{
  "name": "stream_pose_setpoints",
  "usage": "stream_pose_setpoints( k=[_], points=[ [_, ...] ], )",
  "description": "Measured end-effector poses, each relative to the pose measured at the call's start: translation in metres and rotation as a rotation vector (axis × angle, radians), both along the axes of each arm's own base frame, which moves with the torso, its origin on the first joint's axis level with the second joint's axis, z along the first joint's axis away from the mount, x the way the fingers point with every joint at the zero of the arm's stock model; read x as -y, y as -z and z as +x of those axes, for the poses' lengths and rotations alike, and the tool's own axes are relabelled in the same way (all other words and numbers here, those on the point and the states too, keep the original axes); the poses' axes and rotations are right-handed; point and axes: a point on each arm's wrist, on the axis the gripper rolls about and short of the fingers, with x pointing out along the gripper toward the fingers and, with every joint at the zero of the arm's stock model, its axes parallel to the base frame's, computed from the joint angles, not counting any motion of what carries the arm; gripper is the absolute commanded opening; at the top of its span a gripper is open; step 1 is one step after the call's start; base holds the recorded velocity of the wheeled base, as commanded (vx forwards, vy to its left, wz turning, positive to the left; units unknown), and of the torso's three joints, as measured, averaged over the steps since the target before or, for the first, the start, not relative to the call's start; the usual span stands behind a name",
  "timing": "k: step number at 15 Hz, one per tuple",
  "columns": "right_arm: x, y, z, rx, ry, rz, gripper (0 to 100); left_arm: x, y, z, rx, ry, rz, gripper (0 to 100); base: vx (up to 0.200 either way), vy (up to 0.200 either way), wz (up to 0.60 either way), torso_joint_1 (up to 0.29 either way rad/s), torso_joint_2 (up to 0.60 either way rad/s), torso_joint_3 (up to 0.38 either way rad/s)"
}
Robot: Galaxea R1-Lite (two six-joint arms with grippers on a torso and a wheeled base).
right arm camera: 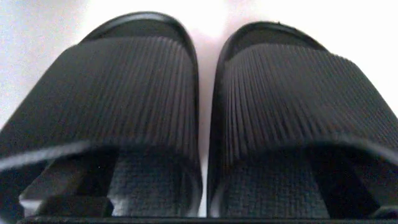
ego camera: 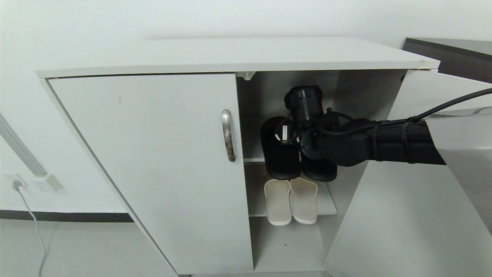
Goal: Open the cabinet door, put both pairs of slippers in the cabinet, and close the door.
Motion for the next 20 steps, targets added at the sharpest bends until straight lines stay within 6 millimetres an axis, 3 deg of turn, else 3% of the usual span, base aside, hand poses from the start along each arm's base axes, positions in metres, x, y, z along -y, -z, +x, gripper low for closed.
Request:
stream_pose_setpoints(
  k=[5,10,19,20],
  points=[
    [0.005,-0.002,-0.036,-0.031,-0.029,-0.030,100,0.000,0.000,0.000,0.000,0.000,0.000,0,0.000,0.000,0.00,0.000,0.00,0.000],
    [0.018,0.001,-0.087,-0.042,-0.085,-0.047,100,0.000,0.000,0.000,0.000,0.000,0.000,0,0.000,0.000,0.00,0.000,0.00,0.000],
    [0.046,0.022,-0.165,0.005,-0.278,0.027,100,0.000,0.000,0.000,0.000,0.000,0.000,0,0.000,0.000,0.00,0.000,0.00,0.000],
    [0.047,0.022,-0.167,0.004,-0.282,0.027,0,0.000,0.000,0.000,0.000,0.000,0.000,0,0.000,0.000,0.00,0.000,0.00,0.000]
  ],
)
